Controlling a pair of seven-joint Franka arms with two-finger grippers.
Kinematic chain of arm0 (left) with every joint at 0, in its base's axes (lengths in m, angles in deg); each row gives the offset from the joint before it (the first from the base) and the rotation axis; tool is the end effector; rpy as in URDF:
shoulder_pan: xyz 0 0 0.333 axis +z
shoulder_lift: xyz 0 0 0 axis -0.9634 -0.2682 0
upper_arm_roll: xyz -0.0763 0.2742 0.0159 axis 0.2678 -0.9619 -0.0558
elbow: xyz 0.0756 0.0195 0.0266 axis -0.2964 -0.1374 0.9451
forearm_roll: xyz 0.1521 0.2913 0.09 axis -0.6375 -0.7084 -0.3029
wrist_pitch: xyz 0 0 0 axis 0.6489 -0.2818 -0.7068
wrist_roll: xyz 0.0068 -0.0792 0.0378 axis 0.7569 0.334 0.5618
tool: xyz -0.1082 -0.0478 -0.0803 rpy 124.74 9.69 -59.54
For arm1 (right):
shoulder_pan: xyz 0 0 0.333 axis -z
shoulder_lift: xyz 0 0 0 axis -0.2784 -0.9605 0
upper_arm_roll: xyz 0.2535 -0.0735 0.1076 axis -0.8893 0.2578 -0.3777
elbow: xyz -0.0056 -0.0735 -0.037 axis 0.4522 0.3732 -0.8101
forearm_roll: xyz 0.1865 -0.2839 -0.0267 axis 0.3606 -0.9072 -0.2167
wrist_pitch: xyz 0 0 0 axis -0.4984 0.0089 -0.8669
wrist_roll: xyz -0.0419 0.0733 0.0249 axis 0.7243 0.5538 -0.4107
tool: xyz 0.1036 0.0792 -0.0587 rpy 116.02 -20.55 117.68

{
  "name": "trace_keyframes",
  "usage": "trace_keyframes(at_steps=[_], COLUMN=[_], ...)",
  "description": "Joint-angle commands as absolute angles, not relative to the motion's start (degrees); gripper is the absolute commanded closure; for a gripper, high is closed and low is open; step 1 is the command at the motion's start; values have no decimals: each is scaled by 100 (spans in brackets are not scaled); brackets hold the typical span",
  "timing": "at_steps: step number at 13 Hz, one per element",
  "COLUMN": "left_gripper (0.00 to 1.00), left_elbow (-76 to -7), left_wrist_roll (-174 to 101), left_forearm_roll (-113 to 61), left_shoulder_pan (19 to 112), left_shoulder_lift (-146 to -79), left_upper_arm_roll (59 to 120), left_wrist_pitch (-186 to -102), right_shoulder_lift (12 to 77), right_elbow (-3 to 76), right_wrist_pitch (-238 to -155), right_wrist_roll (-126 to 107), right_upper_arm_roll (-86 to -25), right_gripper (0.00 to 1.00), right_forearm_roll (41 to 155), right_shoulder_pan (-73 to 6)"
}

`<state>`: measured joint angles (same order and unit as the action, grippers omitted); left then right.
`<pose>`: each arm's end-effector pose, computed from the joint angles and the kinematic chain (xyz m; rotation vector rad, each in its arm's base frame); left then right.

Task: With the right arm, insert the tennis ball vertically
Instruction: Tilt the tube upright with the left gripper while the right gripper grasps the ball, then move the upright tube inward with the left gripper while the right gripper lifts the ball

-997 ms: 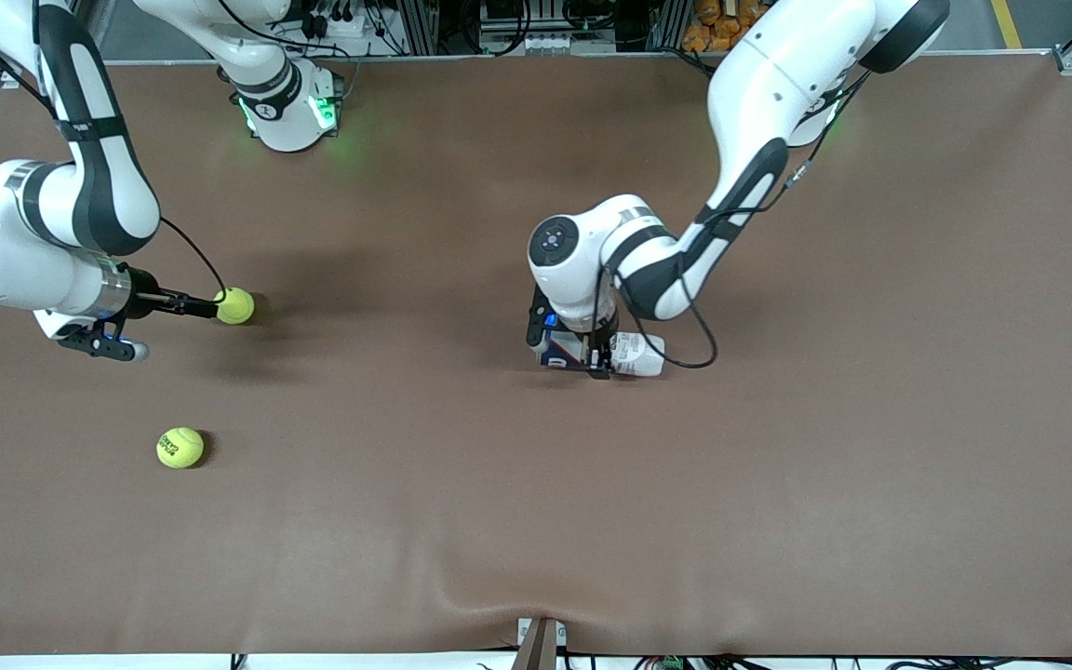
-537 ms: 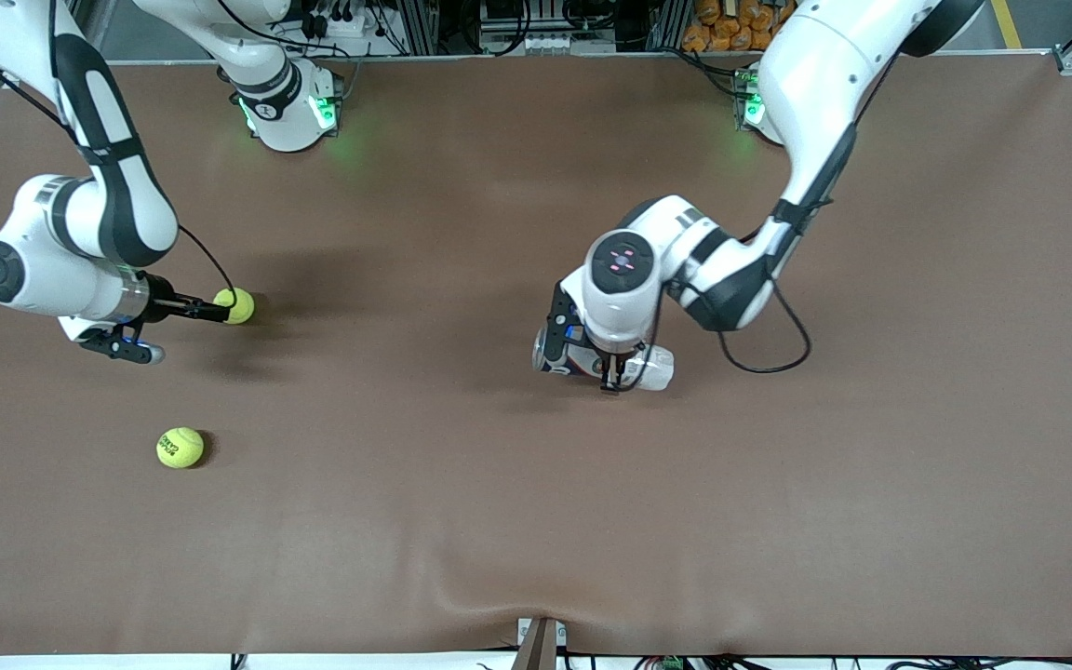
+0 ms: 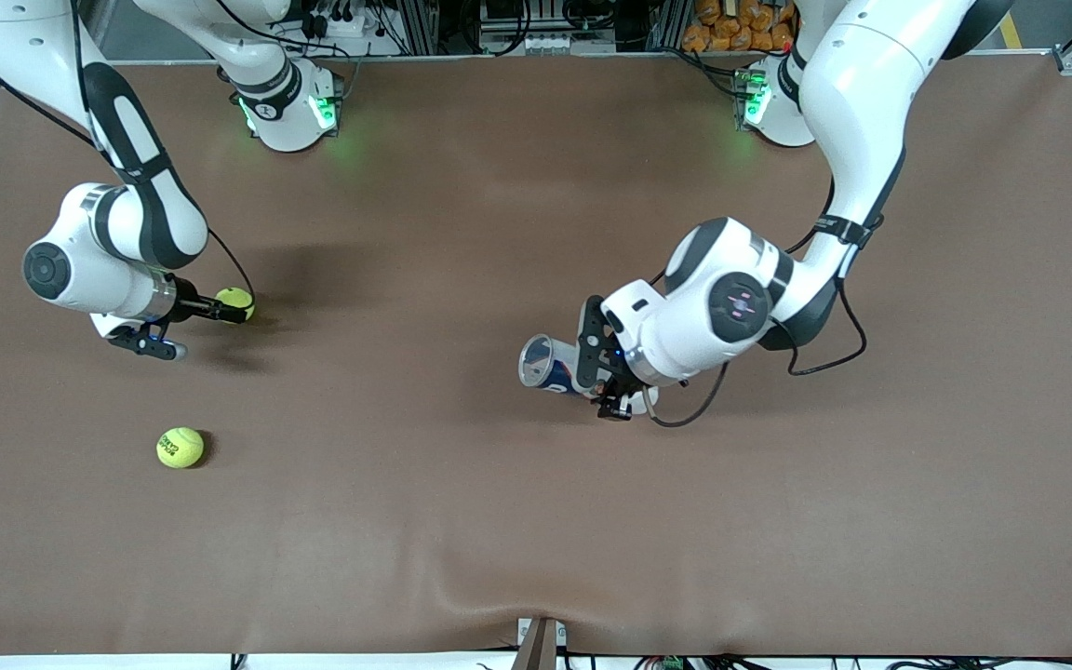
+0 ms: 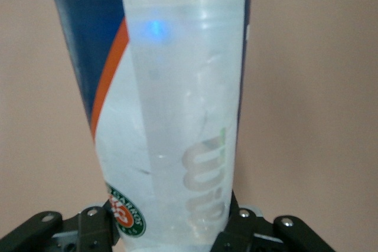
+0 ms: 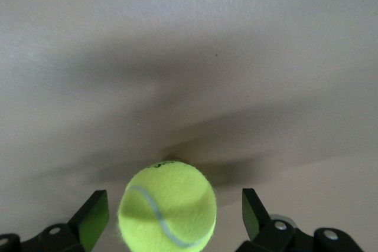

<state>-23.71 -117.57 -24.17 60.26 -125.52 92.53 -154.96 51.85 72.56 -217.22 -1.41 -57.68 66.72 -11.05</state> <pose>0.5696 -0.3653 0.3031 1.8321 -2.1345 0.3965 0.4387 -0.0634 0.1779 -3.0363 0.4270 0.3802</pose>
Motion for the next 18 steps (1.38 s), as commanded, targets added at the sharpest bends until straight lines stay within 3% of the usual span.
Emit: trace_keyframes(at_steps=[1,3,4,5,6,9,12,14,18], left_gripper=[38,38,38,37,37,36,36,36,35], left_elbow=[-2367,-2376,-2376,-2384,-2393,-2402,-2446,-2455,-2604], left_wrist_roll=[-12537,-13249,-13740,-14093,-14322,-15655,-17177,-17506,-18408], left_forearm_roll=[-1309,-325,237,721,1126,2968,4833,5565,7268], left_shoulder_pan=[6135,6135,6126,6108,6100,5977,5451,5187,4562], left_shoulder_lift=[-12591,-12670,-12740,-12767,-12836,-13213,-13531,-13741,-13971], left_upper_arm_roll=[9317,9308,9308,9299,9299,9308,9256,9264,9246], left_wrist_pitch=[-15747,-15983,-16115,-16125,-16152,-16257,-16440,-16530,-16899], right_shoulder_lift=[5199,5199,5199,5199,5208,5374,5980,6165,6157], right_elbow=[7444,7461,7479,7479,7479,7427,7190,6586,4644], right_wrist_pitch=[-21879,-21870,-21862,-21853,-21827,-21590,-21012,-20196,-18243], right_wrist_roll=[-82,-82,-73,-73,-64,-64,-64,-64,-55], right_upper_arm_roll=[-5813,-5813,-5813,-5813,-5813,-5831,-5831,-5831,-5831], right_gripper=[0,0,27,43,49,50,50,50,52], right_forearm_roll=[6701,6701,6710,6762,6780,6789,6789,6789,6798], right_shoulder_pan=[-1080,-1080,-1080,-1089,-1089,-1098,-1098,-1098,-1281])
